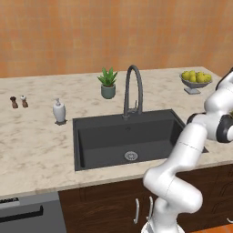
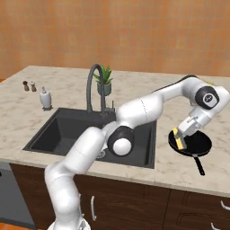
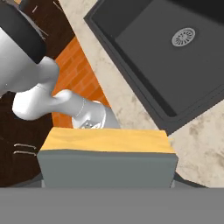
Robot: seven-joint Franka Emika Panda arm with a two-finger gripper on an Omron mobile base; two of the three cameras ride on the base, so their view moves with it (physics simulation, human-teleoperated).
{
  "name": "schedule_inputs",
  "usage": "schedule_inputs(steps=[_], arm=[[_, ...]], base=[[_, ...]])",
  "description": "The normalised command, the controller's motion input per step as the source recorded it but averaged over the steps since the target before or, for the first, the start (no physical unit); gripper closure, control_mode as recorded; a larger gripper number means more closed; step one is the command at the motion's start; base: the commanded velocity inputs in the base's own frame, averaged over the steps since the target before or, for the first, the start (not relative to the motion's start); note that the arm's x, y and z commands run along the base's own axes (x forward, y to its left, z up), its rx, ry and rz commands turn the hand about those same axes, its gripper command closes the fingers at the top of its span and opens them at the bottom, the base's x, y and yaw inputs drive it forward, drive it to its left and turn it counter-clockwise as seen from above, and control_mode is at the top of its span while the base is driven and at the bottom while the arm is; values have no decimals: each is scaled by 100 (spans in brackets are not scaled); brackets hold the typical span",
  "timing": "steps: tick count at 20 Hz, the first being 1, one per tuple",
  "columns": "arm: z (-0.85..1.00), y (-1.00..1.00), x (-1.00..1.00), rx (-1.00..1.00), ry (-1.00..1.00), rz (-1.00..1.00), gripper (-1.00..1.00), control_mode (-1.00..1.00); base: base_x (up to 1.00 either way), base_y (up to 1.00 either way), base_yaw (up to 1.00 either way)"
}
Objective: Pick the pan and sponge and place them into the sink. Then turn on the water.
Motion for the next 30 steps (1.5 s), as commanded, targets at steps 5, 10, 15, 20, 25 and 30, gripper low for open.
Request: schedule_inputs(steps=[5,10,15,20,25,30], arm=[[-22,34,22,0,0,0,100,-100],[-3,-15,32,-1,0,0,100,-100],[-39,-14,5,-5,-2,-3,100,-100],[-35,-20,36,-2,-2,-7,100,-100],[-10,-27,48,-3,0,-8,100,-100],[-17,-21,56,-5,0,-11,100,-100]], base=[[0,0,0],[0,0,0],[0,0,0],[0,0,0],[0,0,0],[0,0,0]])
